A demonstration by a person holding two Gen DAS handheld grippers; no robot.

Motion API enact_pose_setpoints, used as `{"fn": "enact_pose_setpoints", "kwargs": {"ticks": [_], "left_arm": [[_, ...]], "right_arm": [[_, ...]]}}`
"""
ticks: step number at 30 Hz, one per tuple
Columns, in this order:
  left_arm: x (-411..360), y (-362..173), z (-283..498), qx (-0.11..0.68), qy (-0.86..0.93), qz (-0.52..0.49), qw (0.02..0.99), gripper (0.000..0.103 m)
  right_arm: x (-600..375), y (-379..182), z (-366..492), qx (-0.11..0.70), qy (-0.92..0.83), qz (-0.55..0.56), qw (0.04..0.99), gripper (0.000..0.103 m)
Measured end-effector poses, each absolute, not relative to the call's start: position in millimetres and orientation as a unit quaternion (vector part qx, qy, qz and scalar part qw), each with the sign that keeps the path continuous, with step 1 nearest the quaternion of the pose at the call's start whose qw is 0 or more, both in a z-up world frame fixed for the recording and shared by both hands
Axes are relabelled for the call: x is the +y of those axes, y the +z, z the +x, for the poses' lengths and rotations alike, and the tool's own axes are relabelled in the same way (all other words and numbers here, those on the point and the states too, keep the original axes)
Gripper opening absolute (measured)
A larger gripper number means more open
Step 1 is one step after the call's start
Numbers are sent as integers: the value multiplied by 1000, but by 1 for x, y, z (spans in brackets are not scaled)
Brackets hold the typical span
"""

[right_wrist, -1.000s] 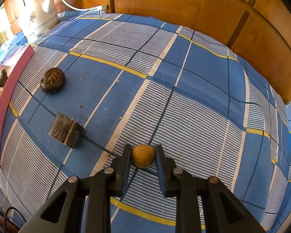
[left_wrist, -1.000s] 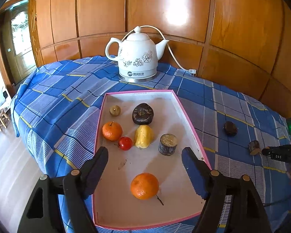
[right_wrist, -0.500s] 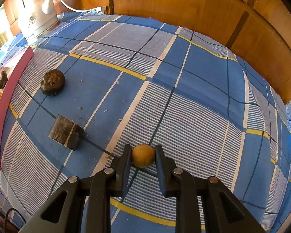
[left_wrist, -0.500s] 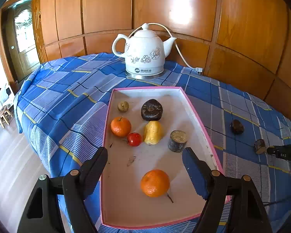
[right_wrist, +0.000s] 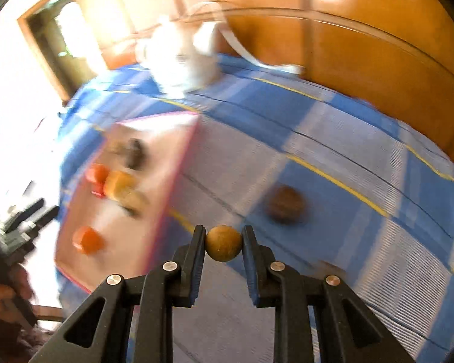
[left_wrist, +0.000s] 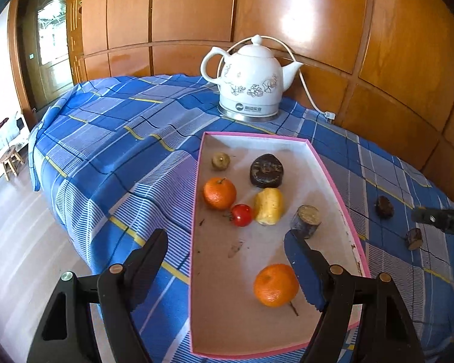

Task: Organize fruits
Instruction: 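Carry the small round fruit into the tray and release it with the right tool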

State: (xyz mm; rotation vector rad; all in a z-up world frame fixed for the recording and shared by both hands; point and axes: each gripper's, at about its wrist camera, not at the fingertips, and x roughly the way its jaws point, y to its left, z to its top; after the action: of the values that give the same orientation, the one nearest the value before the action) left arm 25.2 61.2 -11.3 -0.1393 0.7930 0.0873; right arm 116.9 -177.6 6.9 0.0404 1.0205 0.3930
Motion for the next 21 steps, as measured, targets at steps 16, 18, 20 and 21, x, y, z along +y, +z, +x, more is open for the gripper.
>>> {"fn": "enact_pose_setpoints", "kwargs": {"ticks": [16,18,20,21], "left_arm": [[84,-22,22,403,43,-99,909,85],[83,-22,22,403,41,-98,909,85],[81,-22,22,403,40,-99,909,85],[81,-21,22,402,39,-99,909,85]], "right_arm": [[-75,-25,181,509,211,64,832,35],[-81,-22,177,504,205,66,837,35],[-90,-17,170,499,204,70,840,35],[-94,-15,166,497,203,70,841,35]]}}
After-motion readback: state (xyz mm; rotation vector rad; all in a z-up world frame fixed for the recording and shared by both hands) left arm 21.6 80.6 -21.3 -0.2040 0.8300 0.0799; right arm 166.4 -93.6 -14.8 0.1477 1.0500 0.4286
